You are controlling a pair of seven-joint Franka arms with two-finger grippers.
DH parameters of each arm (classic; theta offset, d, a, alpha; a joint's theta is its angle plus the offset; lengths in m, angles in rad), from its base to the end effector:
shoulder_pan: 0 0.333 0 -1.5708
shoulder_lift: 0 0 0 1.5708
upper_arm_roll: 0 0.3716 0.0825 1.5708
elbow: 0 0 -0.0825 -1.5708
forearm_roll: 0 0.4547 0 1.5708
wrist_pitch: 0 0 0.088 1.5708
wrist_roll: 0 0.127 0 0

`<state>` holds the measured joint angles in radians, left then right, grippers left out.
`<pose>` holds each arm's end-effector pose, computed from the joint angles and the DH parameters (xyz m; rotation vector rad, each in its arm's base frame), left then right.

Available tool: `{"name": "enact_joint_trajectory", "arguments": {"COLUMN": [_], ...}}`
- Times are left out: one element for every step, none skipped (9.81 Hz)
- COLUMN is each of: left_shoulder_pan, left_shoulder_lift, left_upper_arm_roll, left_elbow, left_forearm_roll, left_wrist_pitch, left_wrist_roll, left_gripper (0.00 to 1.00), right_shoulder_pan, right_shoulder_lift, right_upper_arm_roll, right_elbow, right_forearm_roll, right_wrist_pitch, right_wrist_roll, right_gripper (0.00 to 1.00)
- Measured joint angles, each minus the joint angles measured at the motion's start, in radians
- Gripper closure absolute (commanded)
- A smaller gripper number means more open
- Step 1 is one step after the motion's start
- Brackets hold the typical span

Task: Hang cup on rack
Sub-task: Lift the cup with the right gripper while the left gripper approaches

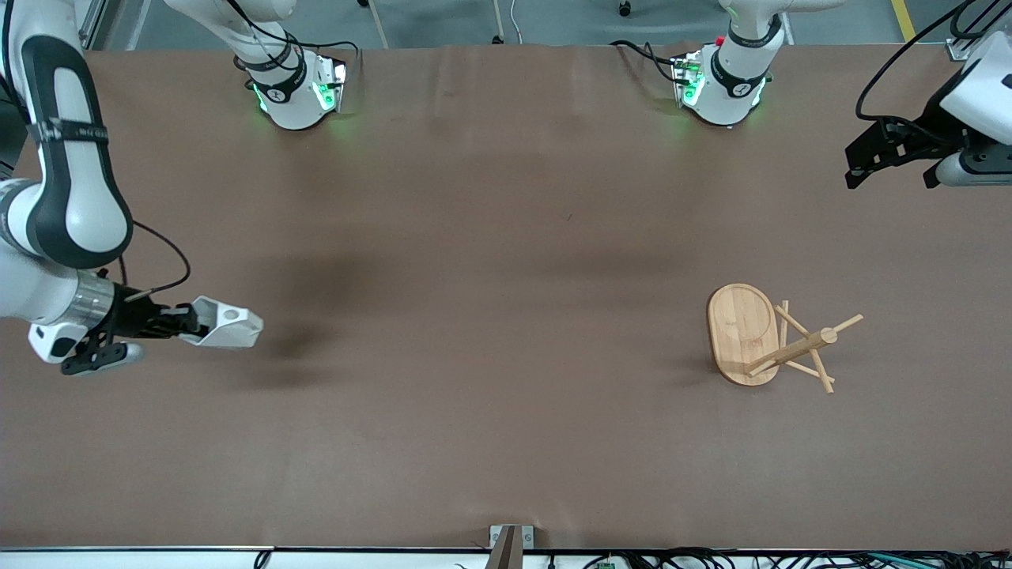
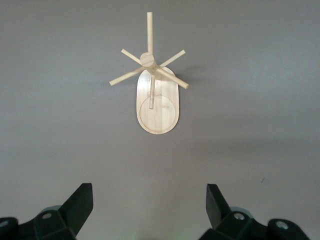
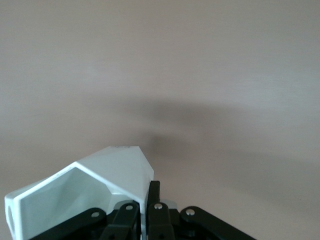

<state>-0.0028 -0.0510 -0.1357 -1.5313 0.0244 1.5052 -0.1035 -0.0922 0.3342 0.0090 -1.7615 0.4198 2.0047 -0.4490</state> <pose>0.5945 -0.0821 0.7066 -3.1128 0.0514 -0.0436 0.7143 -0.0280 0.3720 -2.7463 -0.2330 -0.0168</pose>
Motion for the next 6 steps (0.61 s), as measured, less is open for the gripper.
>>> {"name": "enact_joint_trajectory", "arguments": {"left_shoulder_pan": [0.0, 0.0, 0.0, -0.002, -0.006, -0.01], "left_shoulder_lift": [0.002, 0.005, 0.012, 0.023, 0.035, 0.045], "left_upper_arm_roll": [-0.008, -0.029, -0.073, -0.137, -0.218, -0.305], "left_elbow": [-0.006, -0.013, -0.02, -0.023, -0.023, -0.024], "left_forearm_roll": [-0.002, -0.016, -0.04, -0.064, -0.075, -0.08], "left_wrist_pitch": [-0.001, -0.002, -0.002, -0.002, 0.004, 0.022], "left_wrist_roll": [0.009, 0.044, 0.087, 0.114, 0.121, 0.121], "left_gripper": [0.0, 0.0, 0.0, 0.0, 0.0, 0.0], "right_shoulder_pan": [0.032, 0.064, 0.105, 0.143, 0.178, 0.21], "right_shoulder_lift": [-0.01, -0.011, -0.011, -0.01, -0.01, -0.01], "right_upper_arm_roll": [0.01, 0.018, 0.024, 0.026, 0.027, 0.028], "right_elbow": [0.0, -0.001, -0.003, -0.004, -0.005, -0.005], "right_forearm_roll": [0.101, 0.209, 0.324, 0.444, 0.552, 0.628], "right_wrist_pitch": [-0.032, -0.055, -0.058, -0.057, -0.057, -0.057], "right_wrist_roll": [0.005, 0.004, 0.006, 0.007, 0.007, 0.007], "right_gripper": [1.0, 0.99, 0.99, 0.99, 0.99, 0.99]}}
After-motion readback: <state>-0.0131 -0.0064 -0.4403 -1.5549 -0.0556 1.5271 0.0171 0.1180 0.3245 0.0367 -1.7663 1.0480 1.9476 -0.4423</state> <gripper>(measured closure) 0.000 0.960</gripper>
